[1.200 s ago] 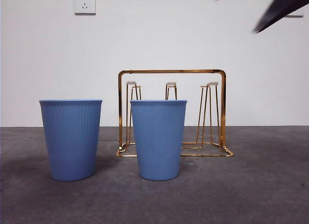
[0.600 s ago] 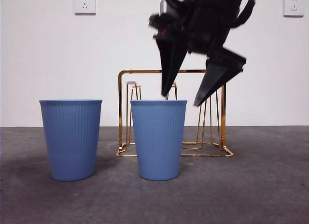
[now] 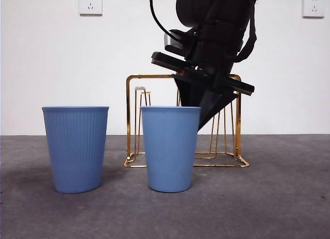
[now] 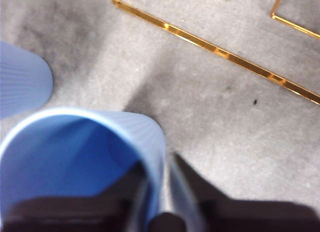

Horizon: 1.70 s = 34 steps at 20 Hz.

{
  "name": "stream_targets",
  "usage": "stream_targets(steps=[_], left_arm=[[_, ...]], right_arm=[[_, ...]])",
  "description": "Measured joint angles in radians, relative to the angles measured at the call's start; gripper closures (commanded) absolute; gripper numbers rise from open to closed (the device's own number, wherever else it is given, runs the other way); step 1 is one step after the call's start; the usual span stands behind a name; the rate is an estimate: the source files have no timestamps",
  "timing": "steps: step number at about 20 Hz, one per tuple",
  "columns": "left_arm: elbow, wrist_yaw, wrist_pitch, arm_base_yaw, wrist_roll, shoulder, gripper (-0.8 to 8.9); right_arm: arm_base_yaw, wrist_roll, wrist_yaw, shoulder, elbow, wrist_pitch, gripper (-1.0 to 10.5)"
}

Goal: Pick up cup 1,put cup 1 in the cup rack,pick up cup 2,put cup 2 in the cup rack

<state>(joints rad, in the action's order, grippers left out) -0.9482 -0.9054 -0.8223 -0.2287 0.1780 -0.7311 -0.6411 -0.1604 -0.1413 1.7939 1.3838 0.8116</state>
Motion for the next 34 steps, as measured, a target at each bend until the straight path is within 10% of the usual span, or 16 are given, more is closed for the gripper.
stream_targets(steps=[6,13,24,34], left_arm=[[0.0,-0.06,0.109,-0.005,0.09,-0.021,1.85],[0.0,-0.041,0.503,-0.037,0.371,-0.065,1.85],[0.0,0.407,1.413,-0.494,0.84,-0.381,1.85],[0.0,0.579,1.854,-0.551,1.039,-0.575,1.85]], right_arm=[[0.0,0.047,0.003,-0.039,0.0,0.045,9.6],[-0.001,0.047,0.086,-0.533,0.0,-0.028,9.6],[-0.114,0.082,0.224,-0.877,0.008,-0.352,9.6],[-0.117,0.14,0.222,-0.869,0.005,-0.391,9.6]])
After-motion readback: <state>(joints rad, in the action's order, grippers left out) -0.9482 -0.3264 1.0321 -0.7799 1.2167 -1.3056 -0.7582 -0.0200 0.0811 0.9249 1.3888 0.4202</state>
